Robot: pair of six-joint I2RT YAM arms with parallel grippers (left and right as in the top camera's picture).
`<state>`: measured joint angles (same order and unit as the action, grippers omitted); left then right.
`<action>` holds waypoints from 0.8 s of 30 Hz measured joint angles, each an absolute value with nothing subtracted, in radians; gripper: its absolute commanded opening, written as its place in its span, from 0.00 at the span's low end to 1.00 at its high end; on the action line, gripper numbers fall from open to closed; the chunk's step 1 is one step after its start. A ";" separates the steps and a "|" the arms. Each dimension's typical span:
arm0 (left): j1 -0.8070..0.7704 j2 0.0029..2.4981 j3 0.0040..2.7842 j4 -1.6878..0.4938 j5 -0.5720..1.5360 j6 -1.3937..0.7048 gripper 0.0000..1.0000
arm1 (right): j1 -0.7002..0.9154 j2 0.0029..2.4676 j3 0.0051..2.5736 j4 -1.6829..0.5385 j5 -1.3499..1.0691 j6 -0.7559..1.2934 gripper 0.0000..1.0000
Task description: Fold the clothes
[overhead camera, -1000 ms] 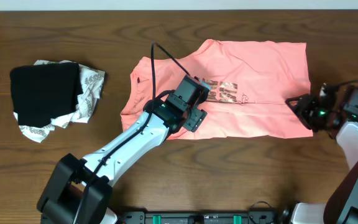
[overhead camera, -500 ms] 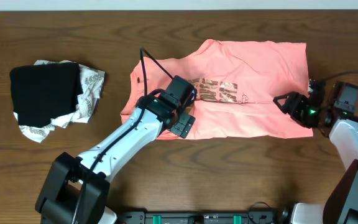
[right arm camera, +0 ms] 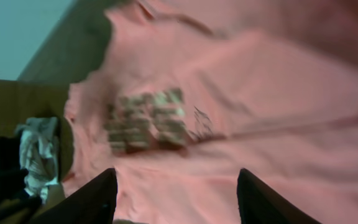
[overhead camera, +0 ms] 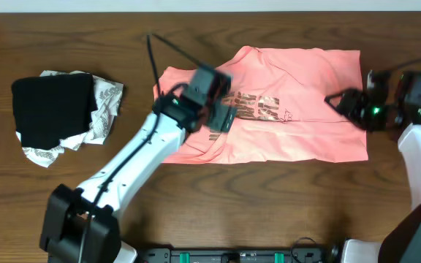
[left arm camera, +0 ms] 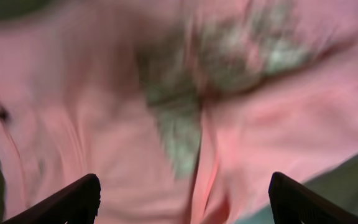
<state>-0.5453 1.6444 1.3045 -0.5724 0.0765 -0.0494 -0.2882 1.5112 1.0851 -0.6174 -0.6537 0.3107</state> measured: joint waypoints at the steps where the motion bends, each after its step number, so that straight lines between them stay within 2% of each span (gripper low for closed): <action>1: -0.535 1.644 1.337 -0.571 0.093 -0.049 0.87 | -0.281 1.511 1.126 -0.638 -0.643 0.310 0.61; 12: -0.422 1.693 1.470 -0.404 0.310 -0.057 0.86 | -0.239 1.545 1.377 -0.701 -0.479 0.310 0.68; 18: -0.421 1.791 1.505 -0.390 0.358 -0.059 0.86 | -0.239 1.679 1.455 -0.698 -0.437 0.296 0.70; 24: -0.399 1.865 1.588 -0.333 0.371 -0.082 0.86 | -0.239 1.873 1.669 -0.782 -0.418 0.266 0.73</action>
<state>-0.3988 1.8652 1.5879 -0.3332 0.3706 -0.0822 -0.2390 1.8732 1.6691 -0.7822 -0.4179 0.2665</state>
